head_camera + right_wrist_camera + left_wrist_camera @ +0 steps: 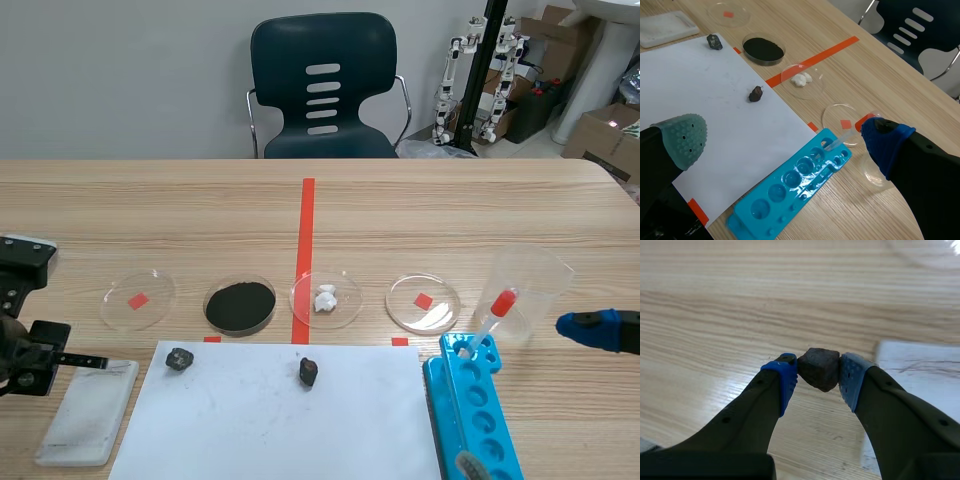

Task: Rub the mineral on the streak plate

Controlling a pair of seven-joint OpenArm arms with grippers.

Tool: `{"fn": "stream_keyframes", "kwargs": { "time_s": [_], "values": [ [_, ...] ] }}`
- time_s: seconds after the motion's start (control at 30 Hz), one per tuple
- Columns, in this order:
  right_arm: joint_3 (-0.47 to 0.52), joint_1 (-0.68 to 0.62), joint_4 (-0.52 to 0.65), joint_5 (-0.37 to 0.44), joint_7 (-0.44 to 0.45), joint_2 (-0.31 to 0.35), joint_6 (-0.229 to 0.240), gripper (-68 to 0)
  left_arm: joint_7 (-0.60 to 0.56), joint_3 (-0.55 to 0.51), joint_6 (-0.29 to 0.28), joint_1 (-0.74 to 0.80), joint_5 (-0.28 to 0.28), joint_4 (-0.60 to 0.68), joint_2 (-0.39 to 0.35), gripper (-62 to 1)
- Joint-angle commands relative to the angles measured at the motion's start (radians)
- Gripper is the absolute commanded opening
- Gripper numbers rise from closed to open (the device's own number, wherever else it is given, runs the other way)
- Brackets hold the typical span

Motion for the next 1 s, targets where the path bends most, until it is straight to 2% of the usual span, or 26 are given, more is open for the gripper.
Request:
{"fn": "stream_keyframes", "kwargs": {
  "time_s": [0.0,0.2,0.3,0.37,0.5,0.57,0.67,0.97],
  "values": [
    [0.009,0.003,0.01,0.008,0.012,0.005,-0.001,-2.0,-0.042,-0.028,0.005,0.041,-0.005,0.071,-0.023,-49.8],
    [0.009,0.003,0.01,0.008,0.012,0.005,-0.001,-2.0,-0.196,-0.096,0.002,0.23,-0.032,0.267,-0.032,-49.8],
    [0.009,0.003,0.01,0.008,0.012,0.005,-0.001,-2.0,-0.306,-0.114,-0.001,0.324,-0.068,0.346,-0.031,-49.8],
    [0.009,0.003,0.01,0.008,0.012,0.005,-0.001,-2.0,-0.382,-0.114,-0.029,0.386,-0.081,0.395,-0.031,-49.8],
    [0.009,0.003,0.01,0.008,0.012,0.005,-0.001,-2.0,-0.55,-0.114,-0.181,0.5,-0.113,0.484,-0.031,-49.8],
    [0.009,0.003,0.01,0.008,0.012,0.005,-0.001,-2.0,-0.632,-0.114,-0.271,0.551,-0.113,0.522,-0.028,-49.8],
    [0.009,0.003,0.01,0.008,0.012,0.005,-0.001,-2.0,-0.743,-0.114,-0.378,0.617,-0.112,0.571,-0.019,-49.8],
    [0.009,0.003,0.01,0.008,0.012,0.005,-0.001,-2.0,-0.885,-0.114,-0.562,0.705,-0.106,0.659,0.086,-49.8]
  ]
}}
